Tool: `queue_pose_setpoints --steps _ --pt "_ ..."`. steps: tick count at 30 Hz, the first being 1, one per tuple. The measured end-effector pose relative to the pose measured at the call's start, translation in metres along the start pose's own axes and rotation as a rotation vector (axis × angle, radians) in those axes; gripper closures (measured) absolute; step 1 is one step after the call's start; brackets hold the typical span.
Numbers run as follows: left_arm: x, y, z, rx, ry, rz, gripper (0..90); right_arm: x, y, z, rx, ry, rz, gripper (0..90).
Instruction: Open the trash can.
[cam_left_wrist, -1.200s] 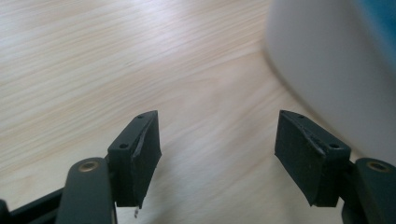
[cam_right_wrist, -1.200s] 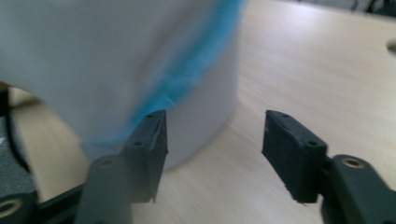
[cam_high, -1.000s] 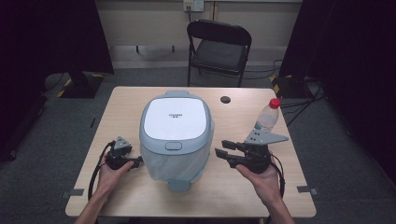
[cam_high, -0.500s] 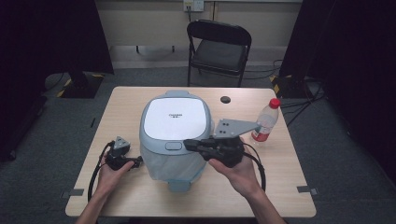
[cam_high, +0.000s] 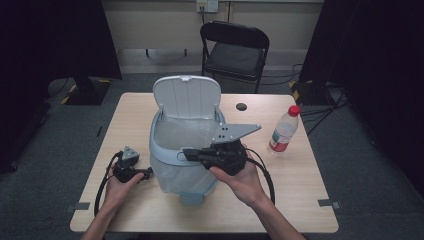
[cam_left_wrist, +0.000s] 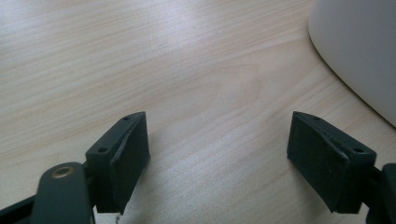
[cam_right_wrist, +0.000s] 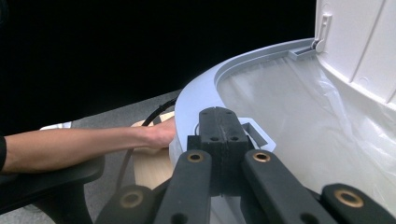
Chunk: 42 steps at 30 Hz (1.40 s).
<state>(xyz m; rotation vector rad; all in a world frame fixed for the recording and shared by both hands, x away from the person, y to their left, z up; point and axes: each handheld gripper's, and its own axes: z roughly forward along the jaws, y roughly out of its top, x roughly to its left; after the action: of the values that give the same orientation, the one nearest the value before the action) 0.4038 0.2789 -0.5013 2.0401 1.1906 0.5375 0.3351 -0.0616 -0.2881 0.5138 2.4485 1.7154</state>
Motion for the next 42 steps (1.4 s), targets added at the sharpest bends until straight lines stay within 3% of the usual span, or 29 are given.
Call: queue_pose_setpoints --steps 5,10,17,21,22,23,25,26,33,38,39,42 --pt "0.0 0.0 0.0 0.0 0.0 0.0 20.4 -0.004 -0.007 -0.009 -0.047 -0.016 0.014 86.5" --pt "0.0 0.0 0.0 0.001 0.0 0.0 20.3 -0.01 -0.016 -0.028 -0.082 -0.067 0.045 78.9" --pt "0.001 0.0 0.0 0.003 -0.009 0.005 19.8 -0.025 -0.04 -0.067 -0.094 -0.191 0.134 71.0" --pt "0.001 0.0 0.0 0.003 -0.01 0.005 19.8 -0.039 -0.064 -0.077 -0.068 -0.272 0.197 61.7" --pt "0.001 0.0 0.0 0.003 -0.01 0.005 19.8 -0.039 -0.064 -0.077 -0.068 -0.272 0.197 61.7" --pt "0.001 0.0 0.0 0.003 -0.009 0.005 19.8 -0.05 -0.08 -0.078 -0.047 -0.307 0.224 58.4" --pt "0.001 0.0 0.0 0.003 -0.009 0.005 19.8 -0.054 -0.085 -0.077 -0.039 -0.32 0.238 56.2" --pt "0.001 0.0 0.0 0.003 -0.009 0.005 19.8 -0.065 -0.099 -0.076 -0.013 -0.363 0.271 52.3" --pt "0.001 0.0 0.0 0.004 -0.009 0.005 19.8 -0.09 -0.134 -0.072 0.053 -0.489 0.331 33.6" --pt "0.001 0.0 0.0 0.003 -0.009 0.005 19.8 -0.109 -0.154 -0.073 0.104 -0.556 0.386 27.0" --pt "0.001 0.0 0.0 0.001 -0.011 0.004 19.8 -0.121 -0.169 -0.076 0.149 -0.616 0.417 23.7" --pt "0.001 0.0 0.0 0.003 -0.009 0.005 19.8 -0.129 -0.181 -0.08 0.152 -0.639 0.457 21.7"
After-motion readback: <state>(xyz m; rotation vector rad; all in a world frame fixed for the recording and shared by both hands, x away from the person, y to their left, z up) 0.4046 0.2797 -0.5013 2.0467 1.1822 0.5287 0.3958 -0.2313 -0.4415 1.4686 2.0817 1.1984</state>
